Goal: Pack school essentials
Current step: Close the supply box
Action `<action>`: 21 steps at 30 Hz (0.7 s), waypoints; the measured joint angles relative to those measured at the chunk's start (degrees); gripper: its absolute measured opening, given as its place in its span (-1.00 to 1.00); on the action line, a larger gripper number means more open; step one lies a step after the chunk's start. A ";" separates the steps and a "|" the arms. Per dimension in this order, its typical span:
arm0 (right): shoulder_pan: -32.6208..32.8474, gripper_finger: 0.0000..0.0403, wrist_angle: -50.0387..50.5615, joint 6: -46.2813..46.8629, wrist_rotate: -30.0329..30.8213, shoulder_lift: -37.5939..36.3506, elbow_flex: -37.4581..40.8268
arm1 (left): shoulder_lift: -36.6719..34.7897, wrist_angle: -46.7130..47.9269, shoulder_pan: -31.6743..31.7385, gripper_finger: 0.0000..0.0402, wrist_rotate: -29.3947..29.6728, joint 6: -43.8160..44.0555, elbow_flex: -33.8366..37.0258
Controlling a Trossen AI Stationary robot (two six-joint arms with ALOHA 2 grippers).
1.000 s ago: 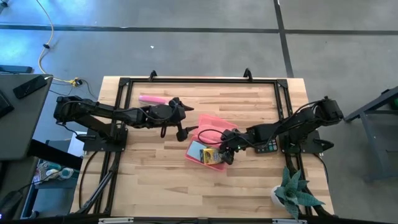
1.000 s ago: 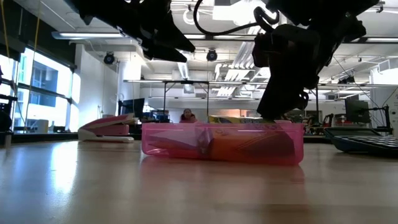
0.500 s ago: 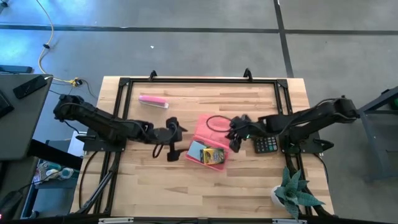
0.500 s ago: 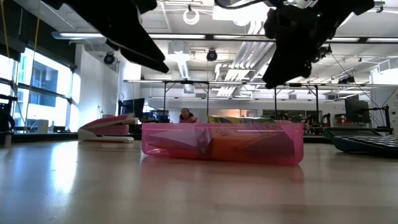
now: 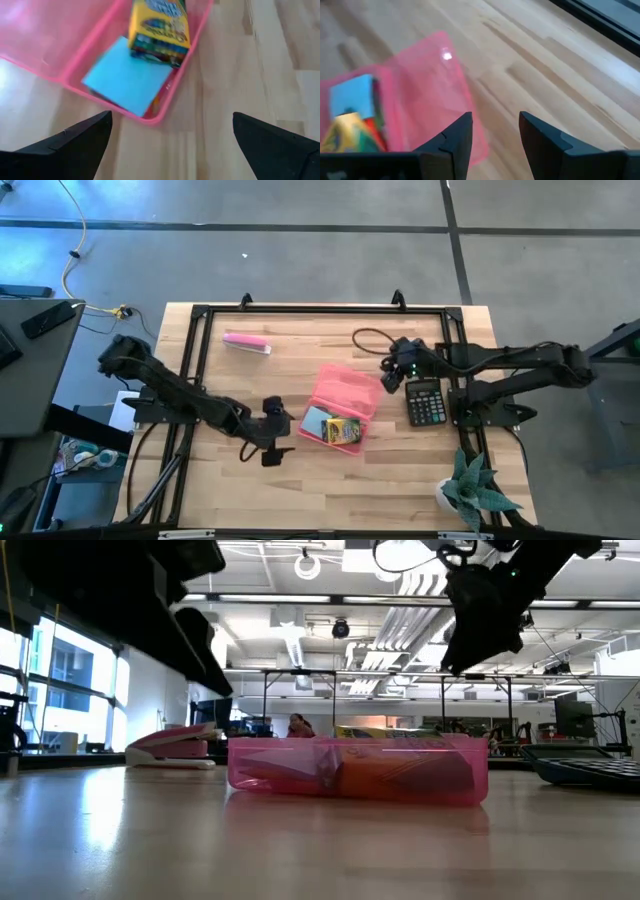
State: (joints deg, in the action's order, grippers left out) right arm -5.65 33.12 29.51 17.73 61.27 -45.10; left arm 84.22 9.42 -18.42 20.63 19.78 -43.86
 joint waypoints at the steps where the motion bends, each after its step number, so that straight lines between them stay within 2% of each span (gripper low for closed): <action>1: -1.30 -0.25 0.65 0.00 -0.31 0.06 0.00 | 1.49 -0.75 -0.53 0.99 0.25 0.55 0.00; 6: -7.83 -0.25 3.28 -1.41 -2.58 0.25 0.00 | 7.22 -2.96 -2.01 0.99 1.54 3.70 -0.04; 12: -15.62 -0.25 3.53 -2.92 -10.82 1.12 -0.04 | 11.52 -2.82 -2.31 0.99 4.13 7.83 -0.07; 16: -19.43 -0.25 2.91 -3.39 -15.33 4.71 -0.04 | 13.22 -2.33 -1.36 0.99 5.04 8.74 -0.06; 21: -20.92 -0.25 -0.86 -4.08 -18.28 10.92 -0.02 | 13.84 -2.00 0.70 0.99 5.64 8.71 -0.07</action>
State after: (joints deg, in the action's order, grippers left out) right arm -26.56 32.26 25.43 -0.55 72.19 -45.12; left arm 98.07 7.42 -17.72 26.28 28.49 -43.92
